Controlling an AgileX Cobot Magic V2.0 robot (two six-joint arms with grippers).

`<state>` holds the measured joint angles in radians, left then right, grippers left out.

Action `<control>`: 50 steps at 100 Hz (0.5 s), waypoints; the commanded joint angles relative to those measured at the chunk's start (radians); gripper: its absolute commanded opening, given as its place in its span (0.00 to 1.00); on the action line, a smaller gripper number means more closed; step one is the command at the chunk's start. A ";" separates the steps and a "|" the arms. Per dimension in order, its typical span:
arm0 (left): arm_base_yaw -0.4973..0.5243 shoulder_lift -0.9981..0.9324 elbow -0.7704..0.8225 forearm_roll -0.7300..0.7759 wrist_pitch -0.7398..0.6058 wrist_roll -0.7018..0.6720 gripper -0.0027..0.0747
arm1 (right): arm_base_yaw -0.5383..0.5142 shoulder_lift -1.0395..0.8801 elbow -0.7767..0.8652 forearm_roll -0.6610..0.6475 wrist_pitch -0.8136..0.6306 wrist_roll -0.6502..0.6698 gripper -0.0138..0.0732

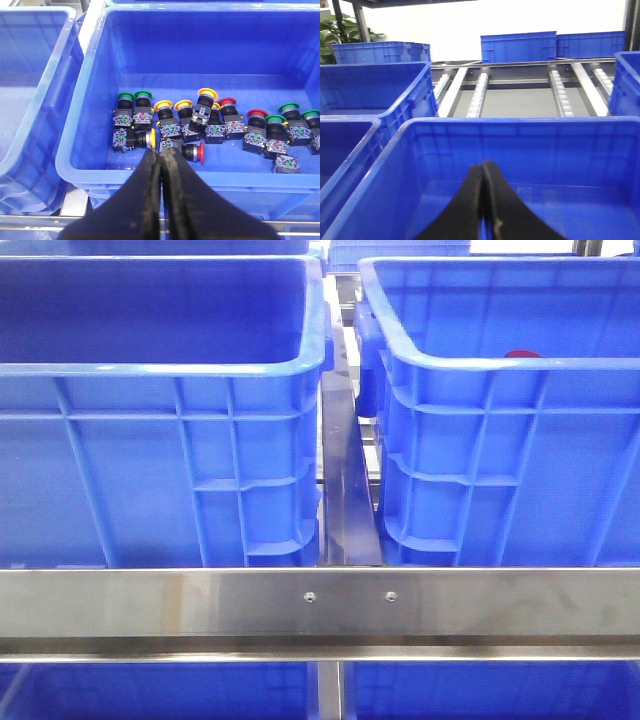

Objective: Pick red and yellow buttons and place in box
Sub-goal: 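Raise the right gripper and move the left gripper over the button bin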

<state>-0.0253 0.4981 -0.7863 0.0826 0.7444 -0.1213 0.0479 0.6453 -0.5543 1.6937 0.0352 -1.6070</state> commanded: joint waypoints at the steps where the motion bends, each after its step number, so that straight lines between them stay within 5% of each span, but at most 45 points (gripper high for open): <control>1: 0.002 0.004 -0.024 0.006 -0.082 -0.003 0.01 | -0.004 -0.003 -0.025 0.010 0.043 -0.005 0.08; 28: 0.002 0.004 -0.024 0.006 -0.068 0.014 0.04 | -0.004 -0.003 -0.025 0.010 0.048 -0.005 0.08; 40: 0.002 0.004 -0.024 0.004 -0.063 0.028 0.19 | -0.004 -0.003 -0.025 0.010 0.048 -0.005 0.08; 50: 0.002 0.004 -0.024 0.004 -0.063 0.028 0.40 | -0.004 -0.003 -0.025 0.010 0.048 -0.005 0.08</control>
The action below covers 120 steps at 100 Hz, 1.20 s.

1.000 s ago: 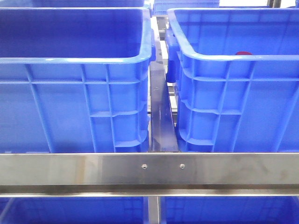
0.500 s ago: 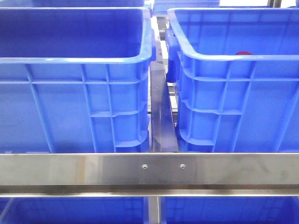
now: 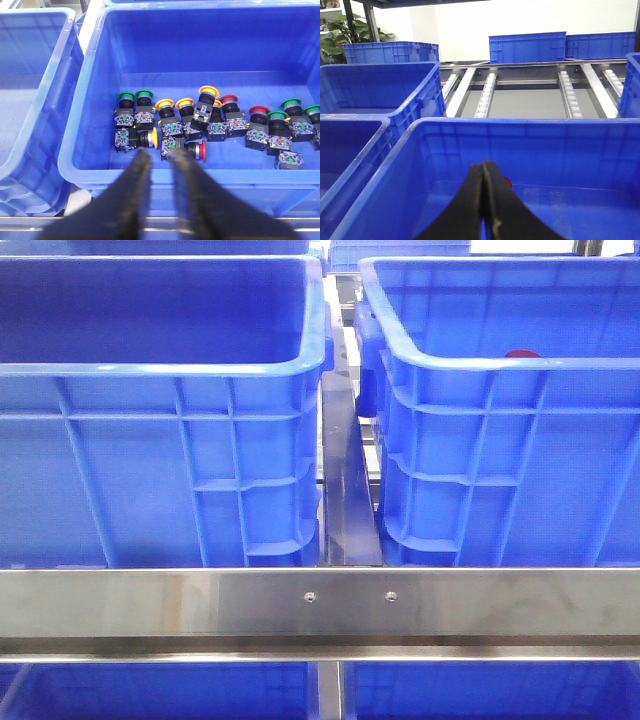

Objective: Pick red and yellow buttons and place in box
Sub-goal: 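Raise the right gripper and move the left gripper over the button bin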

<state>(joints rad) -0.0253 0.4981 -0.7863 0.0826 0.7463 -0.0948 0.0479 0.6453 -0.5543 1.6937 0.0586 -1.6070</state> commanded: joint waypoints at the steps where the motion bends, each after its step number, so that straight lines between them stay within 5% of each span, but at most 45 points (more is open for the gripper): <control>1: 0.002 0.004 -0.024 0.004 -0.065 0.002 0.42 | -0.004 -0.003 -0.025 0.010 0.024 -0.005 0.08; 17: 0.002 0.007 -0.024 0.004 -0.065 0.002 0.68 | -0.004 -0.003 -0.025 0.010 0.024 -0.005 0.08; 33: 0.002 0.056 -0.047 -0.002 -0.069 0.015 0.68 | -0.004 -0.003 -0.025 0.010 0.024 -0.005 0.08; 59: 0.002 0.291 -0.161 -0.180 -0.069 0.218 0.67 | -0.004 -0.003 -0.025 0.010 0.024 -0.005 0.08; 120: -0.043 0.935 -0.500 -0.180 -0.023 0.344 0.67 | -0.004 -0.003 -0.025 0.010 0.024 -0.005 0.08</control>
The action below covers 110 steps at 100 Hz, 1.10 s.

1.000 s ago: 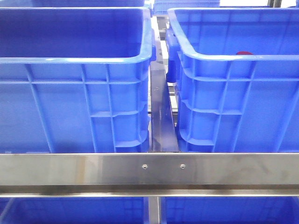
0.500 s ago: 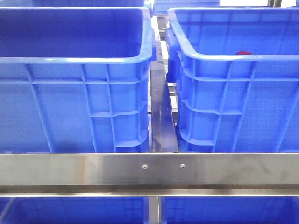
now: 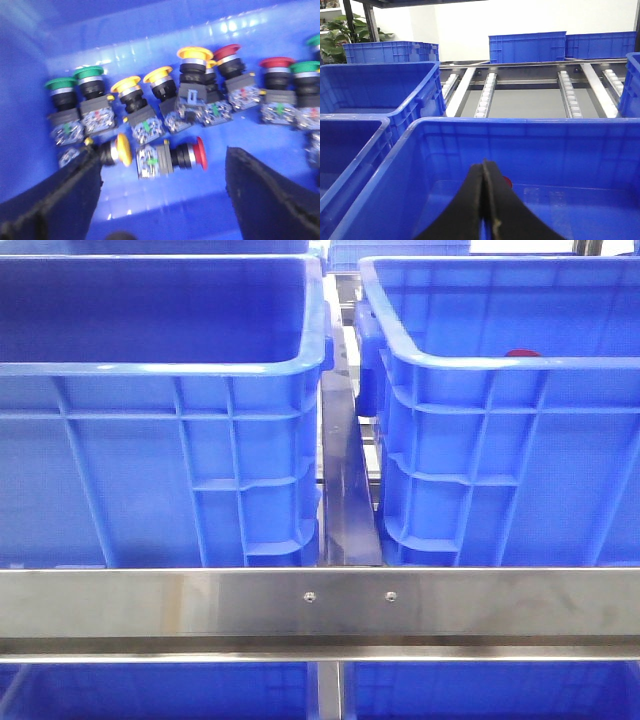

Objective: Pick red and yellow buttons and place in box
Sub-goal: 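Raise the right gripper and move the left gripper over the button bin, then grasp a yellow-capped button with the left gripper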

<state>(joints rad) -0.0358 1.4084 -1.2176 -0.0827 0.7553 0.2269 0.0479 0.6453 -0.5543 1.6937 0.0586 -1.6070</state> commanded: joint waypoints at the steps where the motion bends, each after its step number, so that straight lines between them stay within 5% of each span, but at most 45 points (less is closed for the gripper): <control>1: -0.036 0.034 -0.075 -0.015 -0.032 0.022 0.67 | -0.004 -0.003 -0.025 0.010 0.024 -0.005 0.08; 110: -0.097 0.364 -0.185 -0.007 -0.163 0.024 0.67 | -0.004 -0.003 -0.025 0.010 0.023 -0.005 0.08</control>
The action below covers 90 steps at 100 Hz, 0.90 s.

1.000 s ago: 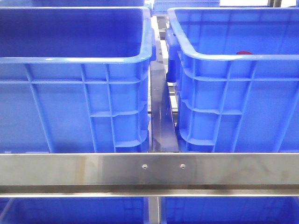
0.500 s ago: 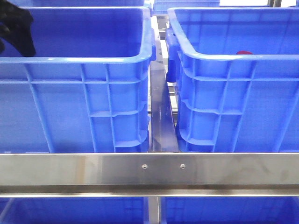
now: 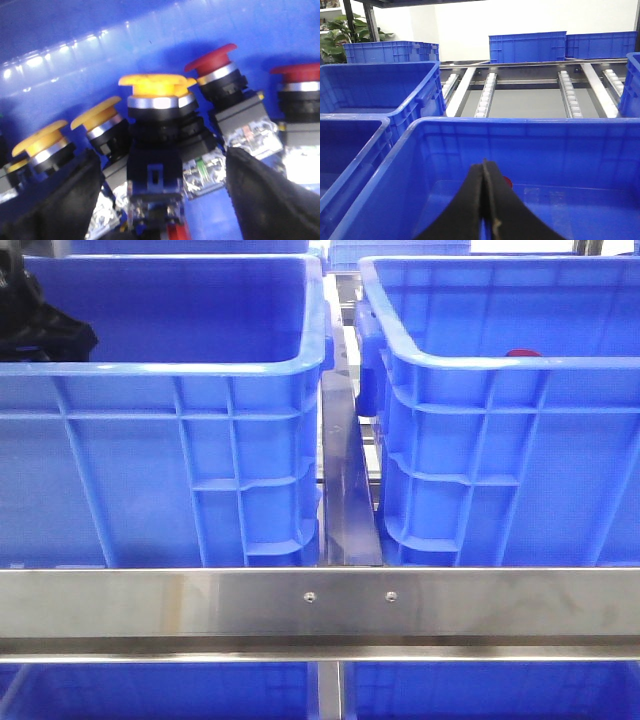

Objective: Pick red and yellow buttons and place in box
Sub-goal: 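Grasp a yellow-capped button with the left gripper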

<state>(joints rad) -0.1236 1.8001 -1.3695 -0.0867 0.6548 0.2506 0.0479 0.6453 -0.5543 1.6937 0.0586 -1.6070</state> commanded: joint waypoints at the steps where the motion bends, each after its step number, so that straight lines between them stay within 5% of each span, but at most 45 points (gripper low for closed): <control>1: -0.009 -0.026 -0.033 -0.003 -0.063 0.000 0.67 | -0.004 -0.003 -0.025 0.010 0.023 -0.005 0.08; 37: -0.009 0.016 -0.033 -0.003 -0.063 0.000 0.66 | -0.004 -0.003 -0.025 0.010 0.023 -0.005 0.08; 48: -0.009 0.016 -0.033 -0.003 -0.063 0.000 0.49 | -0.004 -0.003 -0.025 0.010 0.023 -0.005 0.08; 69: -0.009 -0.002 -0.033 -0.003 -0.059 -0.001 0.01 | -0.004 -0.003 -0.025 0.010 0.023 -0.005 0.08; 90: -0.015 -0.097 -0.033 -0.018 -0.021 -0.001 0.01 | -0.004 -0.003 -0.025 0.010 0.023 -0.005 0.08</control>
<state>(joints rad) -0.1262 1.8083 -1.3695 -0.0851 0.6507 0.2521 0.0479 0.6453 -0.5528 1.6937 0.0586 -1.6070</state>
